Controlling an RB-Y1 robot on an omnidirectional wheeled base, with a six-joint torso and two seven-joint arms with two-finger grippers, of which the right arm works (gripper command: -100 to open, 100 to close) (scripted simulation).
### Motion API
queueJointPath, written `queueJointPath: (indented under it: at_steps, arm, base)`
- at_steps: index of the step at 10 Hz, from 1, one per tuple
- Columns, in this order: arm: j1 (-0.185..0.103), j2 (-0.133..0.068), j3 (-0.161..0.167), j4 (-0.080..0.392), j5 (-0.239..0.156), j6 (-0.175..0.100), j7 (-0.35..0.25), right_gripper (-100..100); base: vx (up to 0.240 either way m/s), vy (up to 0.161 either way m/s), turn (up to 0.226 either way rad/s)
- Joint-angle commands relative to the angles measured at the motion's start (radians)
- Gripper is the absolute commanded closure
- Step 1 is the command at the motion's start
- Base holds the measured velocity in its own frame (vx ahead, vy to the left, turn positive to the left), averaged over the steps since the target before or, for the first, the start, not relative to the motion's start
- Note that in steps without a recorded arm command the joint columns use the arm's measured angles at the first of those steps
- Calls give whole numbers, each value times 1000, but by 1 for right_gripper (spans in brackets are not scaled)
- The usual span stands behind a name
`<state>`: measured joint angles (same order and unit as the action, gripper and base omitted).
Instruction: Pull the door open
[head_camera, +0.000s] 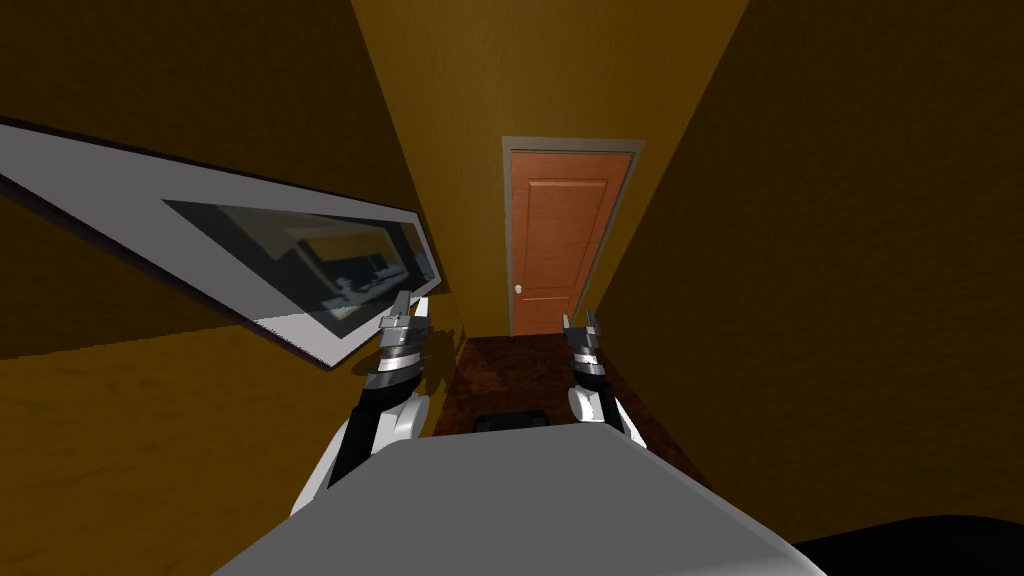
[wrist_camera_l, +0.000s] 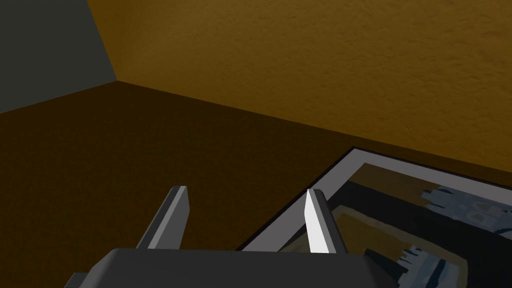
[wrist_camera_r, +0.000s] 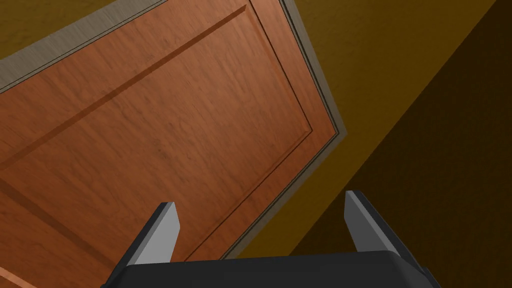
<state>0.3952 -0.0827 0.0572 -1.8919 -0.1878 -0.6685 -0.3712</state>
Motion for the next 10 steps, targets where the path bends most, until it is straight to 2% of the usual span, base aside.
queueJointPath:
  at_steps: [1,10]
  arm:
    - [-4,-8,9,27,-10,-5,-38,-100]
    - [-56,-49,52,206,-67,-29,-244,-100]
  base:
    - [105,33,19]
    - [100,30,18]
